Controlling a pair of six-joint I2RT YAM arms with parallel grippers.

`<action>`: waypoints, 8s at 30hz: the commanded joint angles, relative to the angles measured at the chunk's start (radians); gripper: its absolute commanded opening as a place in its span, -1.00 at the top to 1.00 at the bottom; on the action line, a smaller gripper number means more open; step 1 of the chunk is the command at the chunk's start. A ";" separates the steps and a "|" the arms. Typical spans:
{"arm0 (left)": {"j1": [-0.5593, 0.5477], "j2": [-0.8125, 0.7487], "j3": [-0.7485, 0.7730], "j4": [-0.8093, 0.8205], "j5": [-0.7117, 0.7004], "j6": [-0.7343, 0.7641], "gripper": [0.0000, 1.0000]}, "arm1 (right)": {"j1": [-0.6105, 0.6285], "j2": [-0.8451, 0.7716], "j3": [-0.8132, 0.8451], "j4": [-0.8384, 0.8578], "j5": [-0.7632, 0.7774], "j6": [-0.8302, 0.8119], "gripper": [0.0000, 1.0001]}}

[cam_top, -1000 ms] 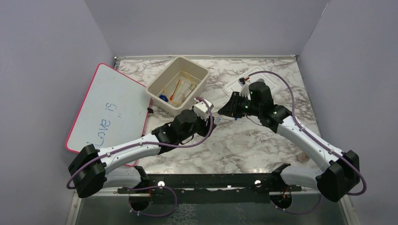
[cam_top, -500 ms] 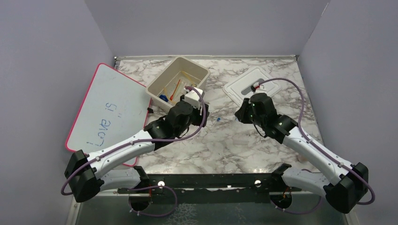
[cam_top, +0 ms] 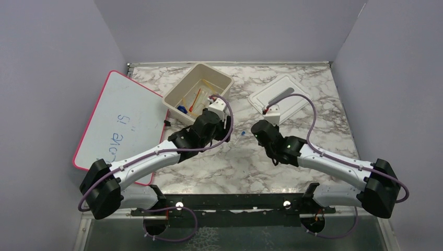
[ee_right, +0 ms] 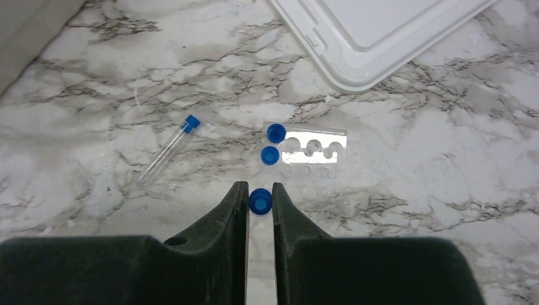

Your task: Organize the chemistry lab equipment

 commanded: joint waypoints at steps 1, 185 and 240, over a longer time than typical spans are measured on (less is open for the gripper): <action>0.026 -0.001 -0.006 0.022 0.034 -0.024 -0.37 | 0.009 0.025 -0.030 0.043 0.156 0.057 0.81; 0.073 0.113 0.013 0.101 0.228 -0.028 -0.32 | -0.398 -0.275 -0.005 -0.112 -0.294 -0.072 0.77; 0.119 0.133 -0.008 0.101 0.241 -0.046 -0.32 | 0.164 -0.028 -0.310 0.389 0.331 0.049 0.76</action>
